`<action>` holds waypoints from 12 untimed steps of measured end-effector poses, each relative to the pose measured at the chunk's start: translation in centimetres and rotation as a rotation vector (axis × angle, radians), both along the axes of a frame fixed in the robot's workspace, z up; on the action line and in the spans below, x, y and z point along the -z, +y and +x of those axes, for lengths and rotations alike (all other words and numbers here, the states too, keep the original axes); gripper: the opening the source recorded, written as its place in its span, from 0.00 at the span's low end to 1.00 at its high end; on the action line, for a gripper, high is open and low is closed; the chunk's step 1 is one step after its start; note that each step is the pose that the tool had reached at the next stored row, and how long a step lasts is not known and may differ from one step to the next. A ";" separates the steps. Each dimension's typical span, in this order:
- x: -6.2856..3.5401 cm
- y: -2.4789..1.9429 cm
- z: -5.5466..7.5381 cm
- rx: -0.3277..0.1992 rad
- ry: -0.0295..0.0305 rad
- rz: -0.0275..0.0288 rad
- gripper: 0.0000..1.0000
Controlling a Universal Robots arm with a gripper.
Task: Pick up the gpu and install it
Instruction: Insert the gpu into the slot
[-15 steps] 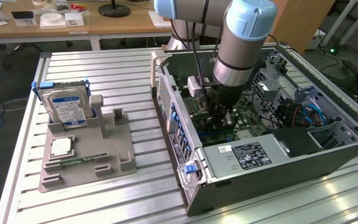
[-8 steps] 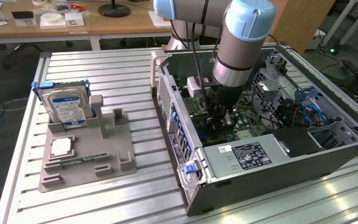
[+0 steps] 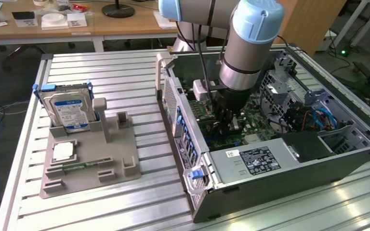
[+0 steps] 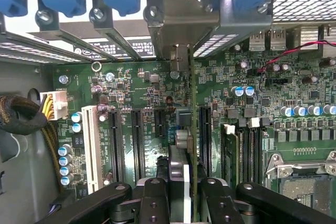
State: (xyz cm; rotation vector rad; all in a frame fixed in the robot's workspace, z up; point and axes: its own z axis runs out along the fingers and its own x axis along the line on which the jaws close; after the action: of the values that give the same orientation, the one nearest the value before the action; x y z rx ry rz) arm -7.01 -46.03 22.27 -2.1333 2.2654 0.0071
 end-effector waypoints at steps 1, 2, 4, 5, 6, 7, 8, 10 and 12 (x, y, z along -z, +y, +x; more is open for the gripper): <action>0.01 0.01 0.0 0.000 -0.0001 0.0002 0.28; 0.01 0.01 0.0 0.000 -0.0001 0.0003 0.28; 0.01 0.01 0.0 0.000 -0.0002 0.0003 0.28; -0.02 0.01 0.0 0.000 -0.0006 0.0006 0.28; -0.08 0.01 0.0 0.000 -0.0009 0.0012 0.28; -0.16 0.03 0.0 0.000 -0.0012 0.0022 0.28; -0.21 0.03 0.0 0.000 -0.0010 0.0019 0.28; -0.27 0.01 0.0 0.000 -0.0003 0.0006 0.28; -0.27 0.01 0.0 0.000 -0.0003 0.0005 0.28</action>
State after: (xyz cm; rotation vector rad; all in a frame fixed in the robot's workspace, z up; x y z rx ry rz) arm -7.02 -46.02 22.54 -2.1330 2.2649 0.0073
